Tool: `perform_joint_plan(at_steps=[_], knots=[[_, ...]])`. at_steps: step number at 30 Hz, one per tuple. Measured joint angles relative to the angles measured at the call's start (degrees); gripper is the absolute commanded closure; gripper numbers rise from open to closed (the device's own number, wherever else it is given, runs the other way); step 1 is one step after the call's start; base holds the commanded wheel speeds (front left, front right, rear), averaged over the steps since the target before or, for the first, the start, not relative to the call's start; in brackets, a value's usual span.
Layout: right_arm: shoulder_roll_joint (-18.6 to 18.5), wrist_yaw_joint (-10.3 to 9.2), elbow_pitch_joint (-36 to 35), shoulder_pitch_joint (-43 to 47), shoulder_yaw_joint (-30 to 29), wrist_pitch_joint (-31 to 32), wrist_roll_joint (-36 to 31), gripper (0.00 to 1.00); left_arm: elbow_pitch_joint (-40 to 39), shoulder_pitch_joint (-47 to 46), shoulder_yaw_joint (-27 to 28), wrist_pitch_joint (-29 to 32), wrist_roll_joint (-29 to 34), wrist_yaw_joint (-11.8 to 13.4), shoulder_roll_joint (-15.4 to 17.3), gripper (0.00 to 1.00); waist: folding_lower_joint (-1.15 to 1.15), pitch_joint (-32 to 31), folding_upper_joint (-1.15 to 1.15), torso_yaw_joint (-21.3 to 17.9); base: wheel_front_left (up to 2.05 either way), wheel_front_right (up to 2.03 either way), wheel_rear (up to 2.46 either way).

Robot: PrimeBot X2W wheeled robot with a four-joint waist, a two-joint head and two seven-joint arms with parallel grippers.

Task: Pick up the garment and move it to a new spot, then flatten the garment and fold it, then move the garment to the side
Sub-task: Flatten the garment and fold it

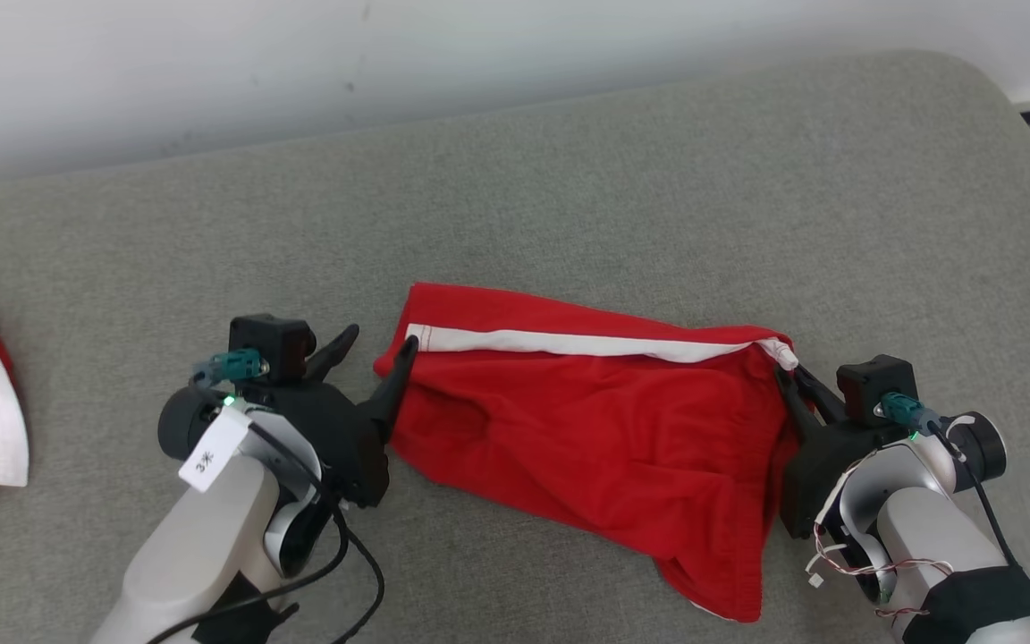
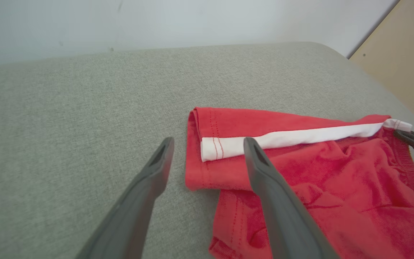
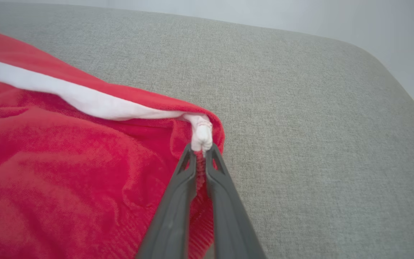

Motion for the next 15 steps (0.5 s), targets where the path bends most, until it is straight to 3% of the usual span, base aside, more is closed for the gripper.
perform_joint_plan(at_steps=[15], knots=[[0.4,-0.03,0.2,-1.1,0.5,-1.0,-0.2,1.00,11.1,-5.2,-4.7,0.5,0.7,-0.5,-1.8,0.00,0.00,2.3,0.00,-1.9,0.00,0.00,0.00]])
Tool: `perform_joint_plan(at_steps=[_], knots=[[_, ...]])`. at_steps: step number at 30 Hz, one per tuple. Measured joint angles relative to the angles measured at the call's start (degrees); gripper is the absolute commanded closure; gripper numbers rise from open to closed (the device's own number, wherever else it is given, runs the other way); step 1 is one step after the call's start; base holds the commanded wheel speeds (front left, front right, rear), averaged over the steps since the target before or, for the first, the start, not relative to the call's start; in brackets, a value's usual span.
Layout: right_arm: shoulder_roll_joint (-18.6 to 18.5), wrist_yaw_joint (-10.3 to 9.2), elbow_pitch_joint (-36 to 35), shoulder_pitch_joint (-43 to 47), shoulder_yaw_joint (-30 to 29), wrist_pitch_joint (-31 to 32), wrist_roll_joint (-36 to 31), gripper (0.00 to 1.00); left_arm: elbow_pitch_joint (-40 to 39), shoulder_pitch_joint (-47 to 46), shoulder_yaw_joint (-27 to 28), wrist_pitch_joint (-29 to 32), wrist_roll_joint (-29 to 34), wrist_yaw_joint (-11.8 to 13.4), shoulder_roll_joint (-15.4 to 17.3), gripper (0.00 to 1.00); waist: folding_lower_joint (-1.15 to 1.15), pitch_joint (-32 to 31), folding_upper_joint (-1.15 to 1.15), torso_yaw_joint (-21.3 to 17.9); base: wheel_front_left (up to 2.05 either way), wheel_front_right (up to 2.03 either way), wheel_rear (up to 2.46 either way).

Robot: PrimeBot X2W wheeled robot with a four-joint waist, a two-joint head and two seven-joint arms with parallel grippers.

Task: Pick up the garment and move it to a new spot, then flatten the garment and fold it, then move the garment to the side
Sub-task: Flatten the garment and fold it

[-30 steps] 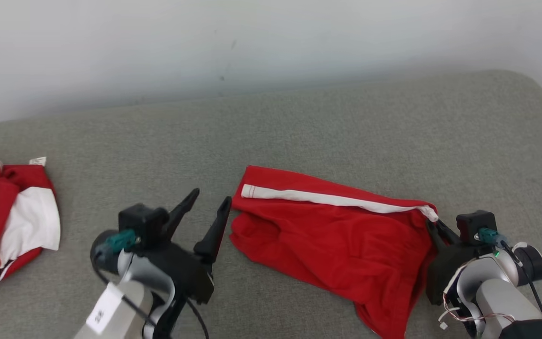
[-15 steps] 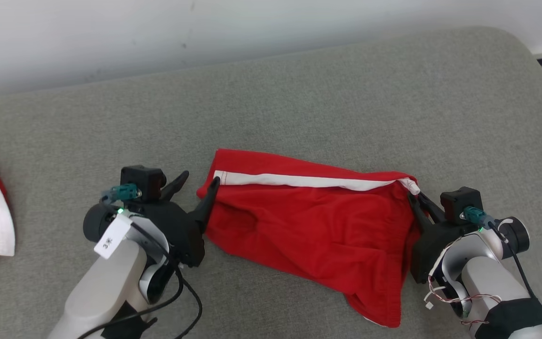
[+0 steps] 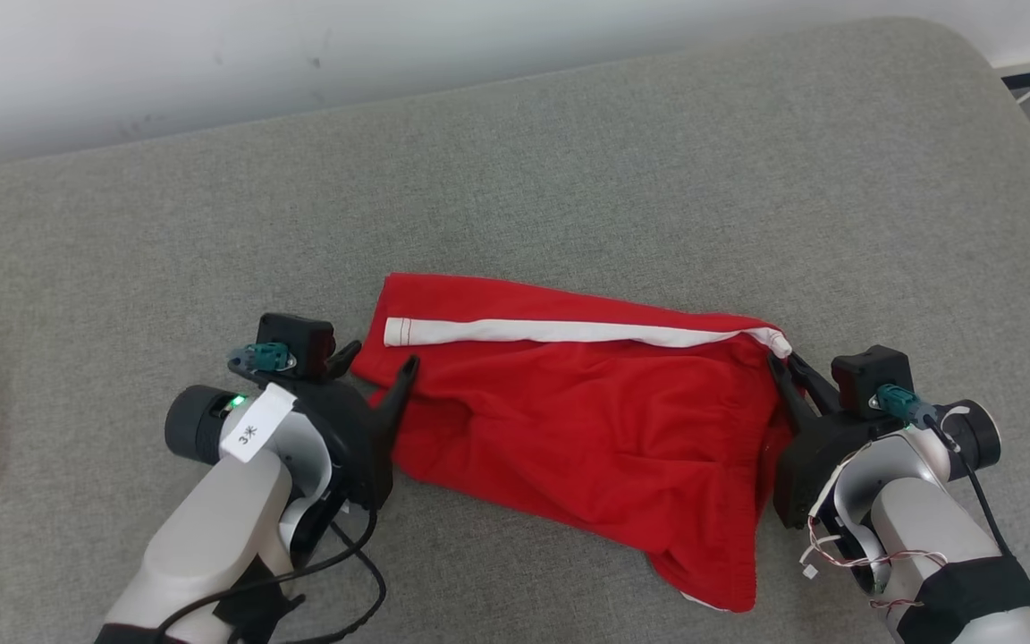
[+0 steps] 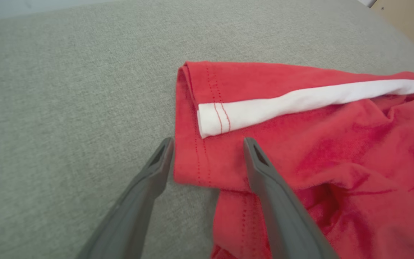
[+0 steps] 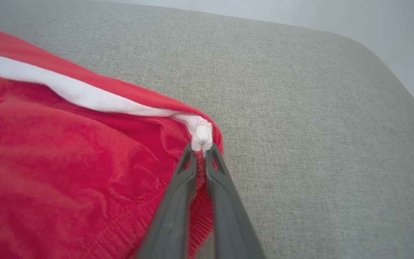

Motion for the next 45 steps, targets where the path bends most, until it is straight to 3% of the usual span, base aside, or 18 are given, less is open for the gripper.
perform_joint_plan(at_steps=[23,24,25,26,27,38,45], knots=[[0.7,-0.13,0.5,-0.8,0.3,-0.9,0.0,1.00,6.3,-4.9,-6.2,-5.7,1.9,0.0,-0.9,0.00,0.00,1.6,0.00,-0.9,0.00,0.00,0.00],[0.8,-0.14,0.5,-1.0,0.3,-1.0,0.0,1.00,6.4,-4.9,-6.5,-6.0,1.8,0.0,-1.0,0.20,0.00,1.7,0.00,-0.9,0.00,0.00,0.00],[0.8,-0.15,0.5,-1.0,0.3,-1.0,0.0,1.00,6.6,-5.0,-6.8,-6.0,1.6,0.0,-1.1,0.59,0.00,1.8,0.00,-1.0,0.00,0.00,0.00],[0.8,-0.19,0.6,-1.0,0.3,-1.0,0.0,1.00,6.7,-5.1,-7.1,-6.1,1.5,0.0,-1.1,0.90,0.00,1.9,0.00,-1.0,0.00,0.00,0.00],[0.8,-0.19,0.7,-1.0,0.3,-1.0,0.0,1.00,6.8,-5.2,-7.2,-6.6,1.5,0.0,-1.2,1.00,0.00,1.9,0.00,-1.0,0.00,0.00,0.00],[0.5,-0.10,2.6,-1.0,0.2,-2.0,0.0,1.00,8.7,-7.7,-6.7,-11.3,-1.5,0.0,-2.2,1.00,0.00,0.9,0.00,0.2,0.00,0.00,0.00],[-0.2,1.43,2.8,-5.1,1.2,-3.6,-0.8,1.00,9.7,-10.1,-2.9,-13.2,-5.1,0.0,-1.1,1.00,-0.01,-1.5,0.00,1.8,0.00,0.00,0.00]])
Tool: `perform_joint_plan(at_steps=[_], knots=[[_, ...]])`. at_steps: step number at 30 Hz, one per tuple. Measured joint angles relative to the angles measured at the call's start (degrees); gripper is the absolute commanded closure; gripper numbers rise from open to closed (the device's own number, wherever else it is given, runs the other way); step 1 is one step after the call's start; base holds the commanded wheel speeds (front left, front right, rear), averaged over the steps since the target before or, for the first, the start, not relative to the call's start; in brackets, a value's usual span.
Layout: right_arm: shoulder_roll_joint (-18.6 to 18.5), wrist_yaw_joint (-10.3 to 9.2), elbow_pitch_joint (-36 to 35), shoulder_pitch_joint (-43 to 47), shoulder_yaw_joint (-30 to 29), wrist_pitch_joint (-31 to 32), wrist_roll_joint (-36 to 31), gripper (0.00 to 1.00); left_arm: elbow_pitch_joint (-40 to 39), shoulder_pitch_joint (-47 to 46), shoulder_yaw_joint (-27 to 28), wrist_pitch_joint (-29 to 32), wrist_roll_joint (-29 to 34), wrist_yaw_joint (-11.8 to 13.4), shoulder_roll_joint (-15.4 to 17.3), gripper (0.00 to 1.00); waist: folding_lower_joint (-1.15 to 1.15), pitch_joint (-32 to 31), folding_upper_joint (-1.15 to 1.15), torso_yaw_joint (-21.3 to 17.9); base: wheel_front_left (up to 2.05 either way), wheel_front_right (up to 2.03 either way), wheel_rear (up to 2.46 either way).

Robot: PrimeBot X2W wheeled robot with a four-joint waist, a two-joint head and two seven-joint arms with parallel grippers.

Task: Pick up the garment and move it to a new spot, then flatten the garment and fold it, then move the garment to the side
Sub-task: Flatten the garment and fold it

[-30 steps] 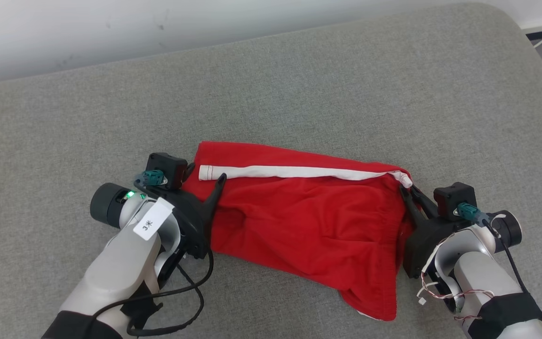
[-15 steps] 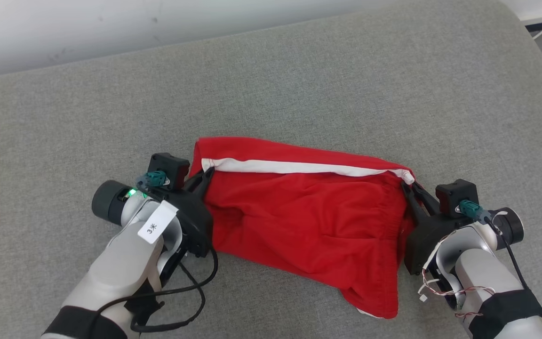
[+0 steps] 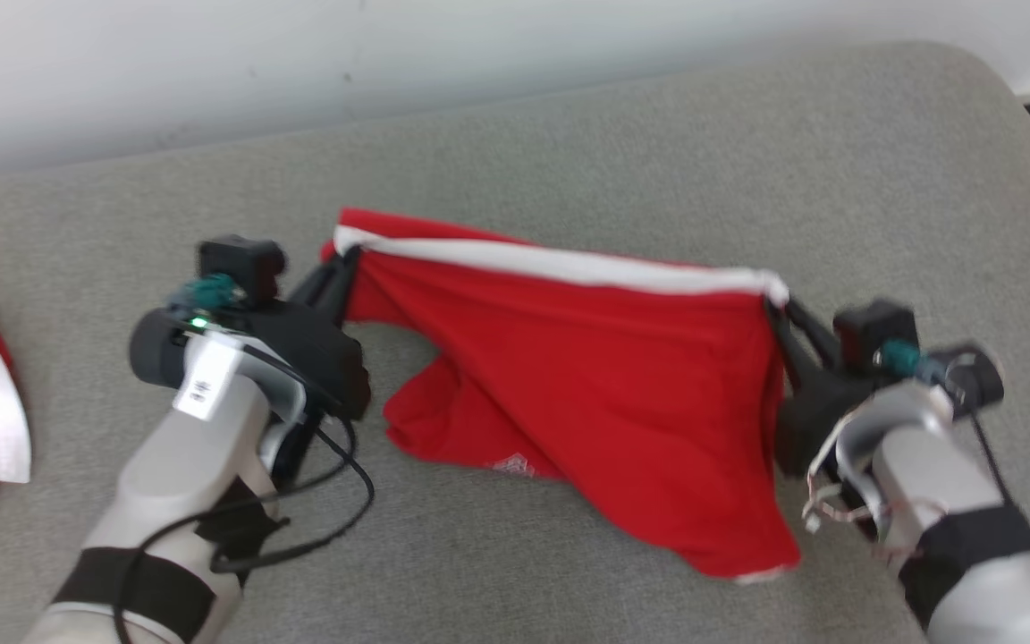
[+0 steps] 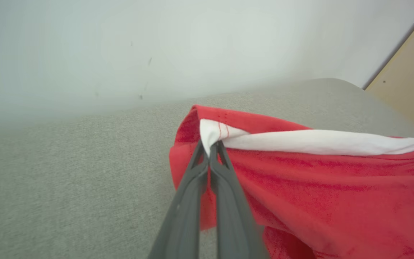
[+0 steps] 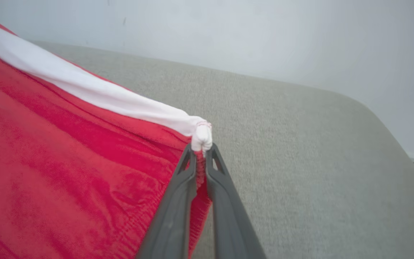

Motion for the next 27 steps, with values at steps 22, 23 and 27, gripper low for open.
perform_joint_plan(at_steps=[22,23,27], knots=[[-1.1,5.19,-4.0,9.4,7.7,-5.4,-0.2,1.00,-12.1,25.8,1.5,-1.7,-7.5,0.0,2.8,1.00,-0.01,-9.3,0.00,6.0,0.00,0.00,0.00],[-1.4,5.19,-4.2,10.4,7.9,-5.4,0.1,1.00,-12.8,26.9,1.6,-1.7,-7.6,0.0,3.0,1.00,-0.01,-9.4,0.00,6.1,0.00,0.00,0.00],[-2.7,5.19,-5.0,13.2,7.8,-5.4,1.4,1.00,-14.9,27.9,2.0,-1.7,-7.5,0.0,4.1,1.00,-0.01,-9.6,-0.01,6.5,0.00,0.00,0.00]])
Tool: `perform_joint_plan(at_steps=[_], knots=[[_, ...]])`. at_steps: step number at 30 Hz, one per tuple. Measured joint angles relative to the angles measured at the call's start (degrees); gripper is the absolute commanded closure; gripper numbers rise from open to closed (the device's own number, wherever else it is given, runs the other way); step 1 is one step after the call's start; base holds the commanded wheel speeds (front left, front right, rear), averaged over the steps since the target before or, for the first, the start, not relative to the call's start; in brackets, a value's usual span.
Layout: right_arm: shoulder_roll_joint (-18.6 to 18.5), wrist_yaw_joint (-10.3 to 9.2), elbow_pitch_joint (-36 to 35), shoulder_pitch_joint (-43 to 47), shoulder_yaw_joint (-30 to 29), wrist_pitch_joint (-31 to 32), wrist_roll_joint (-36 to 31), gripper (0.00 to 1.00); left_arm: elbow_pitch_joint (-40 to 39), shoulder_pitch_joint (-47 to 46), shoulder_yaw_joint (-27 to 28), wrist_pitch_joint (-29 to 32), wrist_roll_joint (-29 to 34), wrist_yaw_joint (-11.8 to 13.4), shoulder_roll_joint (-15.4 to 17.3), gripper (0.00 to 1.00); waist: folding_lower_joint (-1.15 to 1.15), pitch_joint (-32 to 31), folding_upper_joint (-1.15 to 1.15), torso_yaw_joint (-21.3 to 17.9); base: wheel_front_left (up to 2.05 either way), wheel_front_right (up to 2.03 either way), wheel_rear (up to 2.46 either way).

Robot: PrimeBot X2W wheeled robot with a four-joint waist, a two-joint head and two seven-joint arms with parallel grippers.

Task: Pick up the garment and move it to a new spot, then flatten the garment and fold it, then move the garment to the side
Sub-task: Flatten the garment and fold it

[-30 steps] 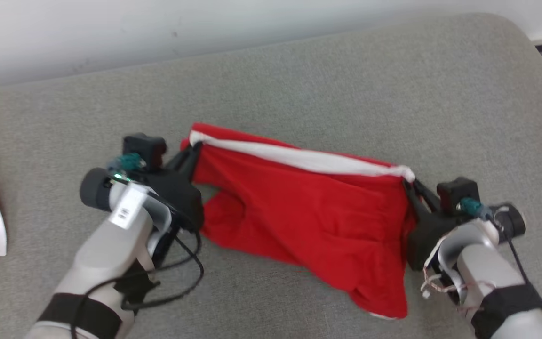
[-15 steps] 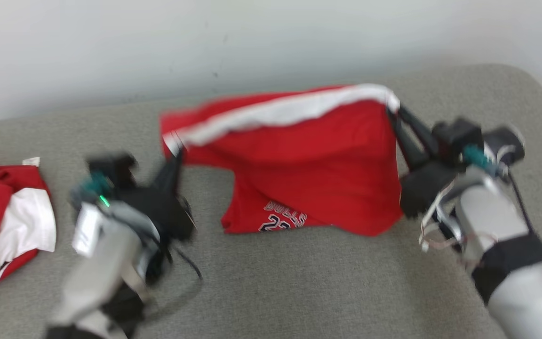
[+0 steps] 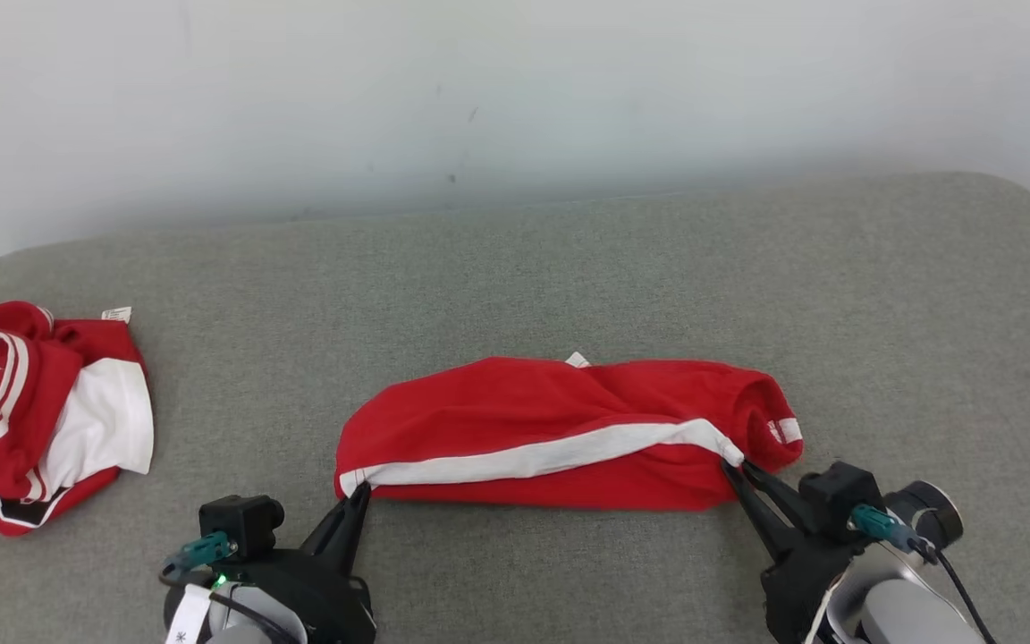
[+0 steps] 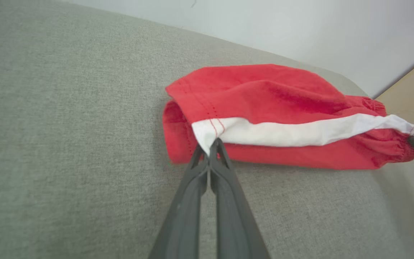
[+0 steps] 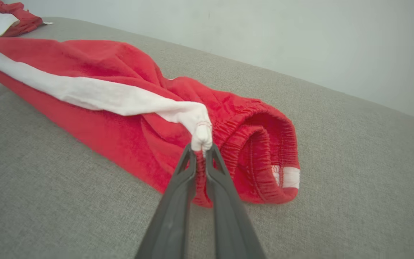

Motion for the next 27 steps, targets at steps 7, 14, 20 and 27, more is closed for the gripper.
perform_joint_plan(at_steps=[7,14,20,27], knots=[[-0.8,0.01,-2.3,2.3,0.7,0.0,0.9,1.00,-4.2,1.7,0.3,0.0,0.0,0.0,0.1,1.00,0.00,0.2,0.00,0.9,0.00,0.00,0.00],[-1.4,0.01,-4.6,2.7,2.0,0.0,1.9,1.00,-6.2,3.2,-0.1,0.0,1.0,0.8,1.3,0.00,0.01,0.4,0.01,1.1,0.00,0.00,0.00],[-2.4,0.01,-5.8,2.9,2.4,0.0,3.0,1.00,-9.0,3.2,-0.8,0.0,3.8,2.7,2.8,0.00,0.01,0.5,0.01,1.9,0.00,0.00,0.00],[-2.5,0.02,-7.0,2.6,3.5,0.0,3.5,1.00,-10.9,3.3,-0.8,0.0,4.2,3.7,3.9,0.00,0.01,1.0,0.01,1.8,0.00,0.00,0.00]])
